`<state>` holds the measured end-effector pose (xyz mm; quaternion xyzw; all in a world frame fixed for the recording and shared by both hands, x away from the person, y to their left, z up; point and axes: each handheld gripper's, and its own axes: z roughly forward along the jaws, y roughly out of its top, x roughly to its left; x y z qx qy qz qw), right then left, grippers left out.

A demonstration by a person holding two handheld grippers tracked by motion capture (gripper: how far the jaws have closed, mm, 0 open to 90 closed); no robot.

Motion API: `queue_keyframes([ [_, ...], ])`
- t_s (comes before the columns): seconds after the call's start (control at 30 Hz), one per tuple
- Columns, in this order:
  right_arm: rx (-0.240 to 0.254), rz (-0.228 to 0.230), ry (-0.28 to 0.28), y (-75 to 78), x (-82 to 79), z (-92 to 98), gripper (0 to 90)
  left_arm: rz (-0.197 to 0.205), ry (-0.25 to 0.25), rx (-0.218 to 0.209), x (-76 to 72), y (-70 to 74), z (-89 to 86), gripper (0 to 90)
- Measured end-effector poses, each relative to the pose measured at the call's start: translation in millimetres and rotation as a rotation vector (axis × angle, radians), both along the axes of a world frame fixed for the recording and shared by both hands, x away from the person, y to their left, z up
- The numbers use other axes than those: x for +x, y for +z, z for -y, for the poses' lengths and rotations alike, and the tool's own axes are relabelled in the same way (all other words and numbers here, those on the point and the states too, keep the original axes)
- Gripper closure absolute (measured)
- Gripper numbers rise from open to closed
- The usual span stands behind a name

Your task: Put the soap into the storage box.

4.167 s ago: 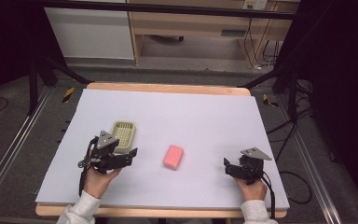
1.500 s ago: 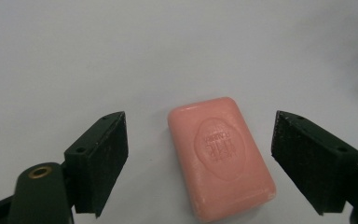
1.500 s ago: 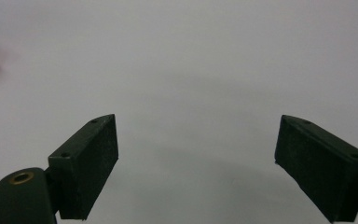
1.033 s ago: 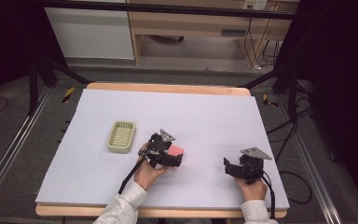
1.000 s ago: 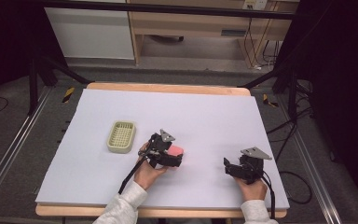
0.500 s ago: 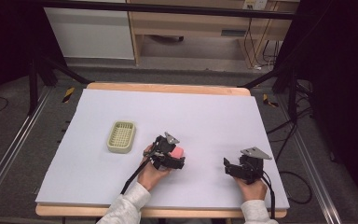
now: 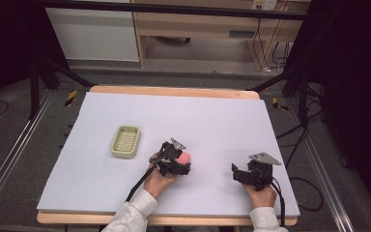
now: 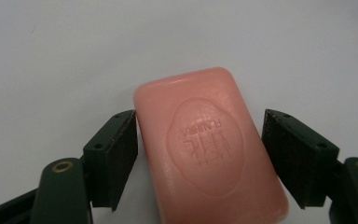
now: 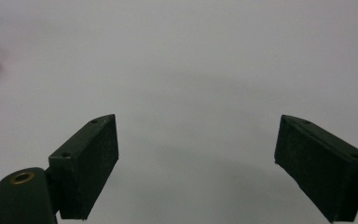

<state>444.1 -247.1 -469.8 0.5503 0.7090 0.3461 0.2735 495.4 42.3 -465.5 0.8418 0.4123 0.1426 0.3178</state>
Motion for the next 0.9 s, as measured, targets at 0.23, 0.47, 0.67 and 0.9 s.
queue_keyframes([
  [0.23, 0.0, -0.002, 0.001, -0.2, 0.2, -0.1, 13.8, -0.016, 0.007, -0.007, 1.8, -1.5, 0.0, 27.9],
  [0.47, -0.001, -0.002, 0.002, -0.1, 0.3, -0.2, 13.7, -0.029, -0.002, -0.009, 1.3, -0.8, -0.6, 33.2],
  [0.67, 0.001, -0.002, -0.001, 0.2, 0.2, -0.2, 13.7, -0.036, -0.005, -0.01, 0.5, 0.0, -1.2, 36.5],
  [0.9, 0.001, -0.002, 0.003, -0.2, 0.5, -0.5, 13.7, -0.04, -0.005, -0.011, 1.5, 0.1, -1.5, 36.6],
])
